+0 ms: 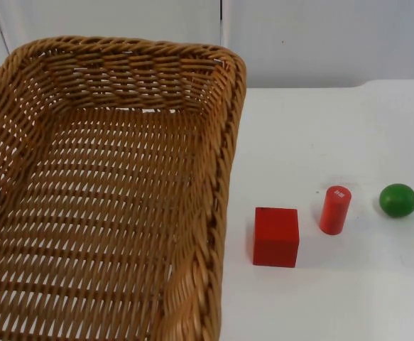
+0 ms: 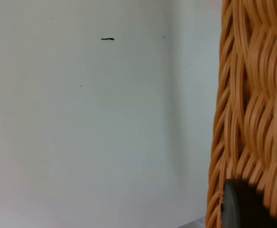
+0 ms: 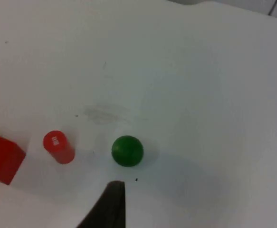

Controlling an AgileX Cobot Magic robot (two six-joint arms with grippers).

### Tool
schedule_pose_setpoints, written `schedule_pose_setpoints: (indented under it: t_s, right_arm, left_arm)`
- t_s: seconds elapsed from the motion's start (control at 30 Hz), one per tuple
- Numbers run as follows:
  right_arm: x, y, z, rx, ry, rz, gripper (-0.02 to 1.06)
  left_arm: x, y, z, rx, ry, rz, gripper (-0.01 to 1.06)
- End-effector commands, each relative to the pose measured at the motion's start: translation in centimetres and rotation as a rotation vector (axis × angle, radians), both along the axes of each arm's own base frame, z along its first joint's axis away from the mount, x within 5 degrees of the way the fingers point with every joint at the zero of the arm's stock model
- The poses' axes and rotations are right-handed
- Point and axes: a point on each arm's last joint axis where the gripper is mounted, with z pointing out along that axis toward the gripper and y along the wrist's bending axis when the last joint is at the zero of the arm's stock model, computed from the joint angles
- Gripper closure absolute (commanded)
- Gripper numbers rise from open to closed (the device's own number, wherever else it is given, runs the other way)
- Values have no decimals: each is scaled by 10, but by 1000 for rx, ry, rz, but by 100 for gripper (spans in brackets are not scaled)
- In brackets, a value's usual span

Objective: Pick up the basket with the left hand and place the object to the left of the red cylinder into the basket with the right hand.

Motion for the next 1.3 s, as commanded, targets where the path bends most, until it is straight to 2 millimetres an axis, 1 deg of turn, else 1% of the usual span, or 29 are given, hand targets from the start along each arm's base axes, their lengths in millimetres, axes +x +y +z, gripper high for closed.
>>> schedule_pose_setpoints:
  t_s: [0.0,0.13,0.17,0.23,0.27,0.37,0.43,0.5,0.53,0.57,0.6,0.7,0.73,0.77,0.87,0.9,1.03,1.07,1.23,1.27]
  right_arm:
    - [10,4,-2,15,-8,54,-1]
    - [28,12,-8,45,25,138,-1]
    - [28,12,-8,45,25,138,-1]
    - [36,16,-7,47,38,191,-1]
    - [43,18,-9,42,58,222,-1]
    - [48,22,-9,29,67,266,0]
    - [57,36,-16,-21,77,370,2]
    - [61,52,-22,-70,79,484,3]
    - [61,52,-22,-70,79,484,3]
    - [62,57,-24,-81,78,508,3]
    - [64,69,-31,-112,76,577,3]
    - [67,91,-44,-164,68,691,3]
    - [67,91,-44,-164,68,691,3]
    - [68,102,-51,-195,60,753,3]
    - [71,120,-68,-227,74,825,3]
    - [71,120,-68,-227,74,825,3]
    - [76,143,-95,-267,91,907,3]
    - [76,143,-95,-267,91,907,3]
    - [83,162,-128,-305,141,976,3]
    - [83,162,-128,-305,141,976,3]
  left_arm:
    - [-2,-3,3,-33,-6,10,105]
    - [-2,-3,3,-33,-6,10,105]
    - [-2,-3,3,-33,-6,10,105]
    - [-2,-3,3,-33,-6,10,105]
    - [-2,-3,3,-33,-6,10,105]
    - [-2,-3,3,-33,-6,10,105]
    - [-2,-3,3,-33,-8,11,105]
    - [-2,-3,3,-34,-6,14,105]
    - [-2,-3,3,-34,-6,14,105]
    - [-2,-3,3,-34,-4,17,105]
    - [-2,-3,3,-35,-3,18,105]
    - [-2,-3,3,-36,-1,23,105]
    - [-2,-3,3,-36,-1,23,105]
    - [-2,-3,3,-36,2,26,105]
    - [-2,-3,3,-36,2,26,105]
    - [-2,-3,3,-36,2,26,105]
    - [-2,-3,3,-38,5,32,105]
    - [-2,-3,3,-38,5,32,105]
    - [-2,-3,3,-38,5,32,105]
    - [-2,-3,3,-38,5,32,105]
